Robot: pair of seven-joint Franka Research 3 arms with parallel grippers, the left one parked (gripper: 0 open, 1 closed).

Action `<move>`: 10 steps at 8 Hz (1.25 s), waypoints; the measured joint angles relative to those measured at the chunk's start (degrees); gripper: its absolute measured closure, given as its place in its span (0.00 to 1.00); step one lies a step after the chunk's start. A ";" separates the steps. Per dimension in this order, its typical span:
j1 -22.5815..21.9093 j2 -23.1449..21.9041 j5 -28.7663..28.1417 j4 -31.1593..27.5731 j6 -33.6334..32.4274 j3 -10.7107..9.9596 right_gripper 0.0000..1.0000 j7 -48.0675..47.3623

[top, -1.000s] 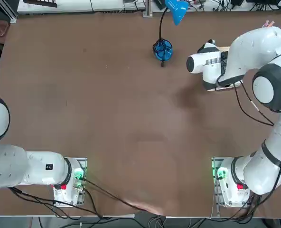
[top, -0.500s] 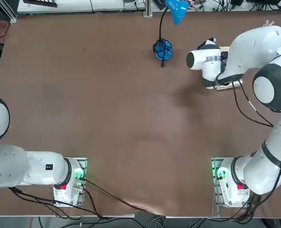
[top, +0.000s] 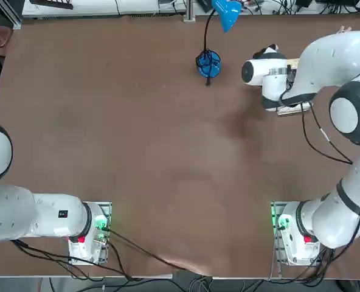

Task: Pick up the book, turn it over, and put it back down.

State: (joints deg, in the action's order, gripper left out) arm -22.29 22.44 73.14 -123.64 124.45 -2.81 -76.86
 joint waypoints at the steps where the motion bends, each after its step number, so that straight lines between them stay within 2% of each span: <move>1: 0.91 -1.64 0.00 -0.51 1.26 -0.02 0.01 0.28; 3: 1.20 -4.16 -3.35 -0.43 2.14 0.00 0.01 3.68; 6: 1.47 -8.46 -18.15 3.27 2.35 -0.07 0.01 19.77; 10: 5.34 -13.32 -36.64 7.56 1.29 -0.37 0.01 42.00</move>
State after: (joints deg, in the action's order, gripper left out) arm -16.96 9.12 36.50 -116.07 125.74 -3.18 -34.85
